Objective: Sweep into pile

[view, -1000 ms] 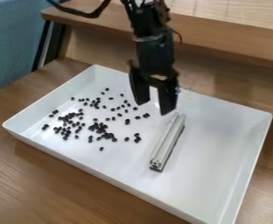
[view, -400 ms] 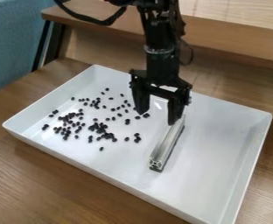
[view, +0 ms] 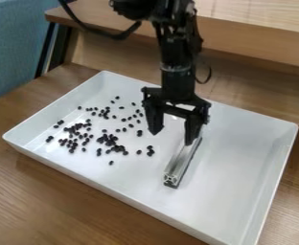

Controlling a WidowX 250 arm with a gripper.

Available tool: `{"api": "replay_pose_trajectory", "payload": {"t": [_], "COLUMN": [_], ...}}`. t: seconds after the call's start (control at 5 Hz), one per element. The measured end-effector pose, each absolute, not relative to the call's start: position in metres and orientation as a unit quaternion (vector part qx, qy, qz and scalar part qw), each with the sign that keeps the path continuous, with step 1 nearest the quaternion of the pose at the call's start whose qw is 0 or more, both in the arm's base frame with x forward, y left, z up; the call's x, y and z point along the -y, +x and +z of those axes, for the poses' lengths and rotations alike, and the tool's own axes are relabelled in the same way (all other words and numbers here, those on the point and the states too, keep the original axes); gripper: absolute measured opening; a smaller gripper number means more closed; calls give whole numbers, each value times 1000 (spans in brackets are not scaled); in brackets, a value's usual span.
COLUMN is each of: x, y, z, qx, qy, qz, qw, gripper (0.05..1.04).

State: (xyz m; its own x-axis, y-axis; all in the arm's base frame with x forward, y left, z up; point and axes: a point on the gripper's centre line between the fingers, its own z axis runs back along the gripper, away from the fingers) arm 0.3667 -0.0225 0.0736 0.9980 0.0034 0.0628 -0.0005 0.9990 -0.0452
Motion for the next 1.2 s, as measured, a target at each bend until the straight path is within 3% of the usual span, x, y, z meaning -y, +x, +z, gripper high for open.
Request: {"api": "replay_pose_trajectory", "payload": {"t": [0.4,0.8,1.0,1.2], "x": [39,46,47,49], "y": [370,366,371,374], "z": [63,34,28,29], "qx": [57,29,33,38], "qy": [-53,-56,-28,-27], "qz": [31,50,46,37], "qw": [997,997,998,998], "gripper": [1001,1001,948,709]}}
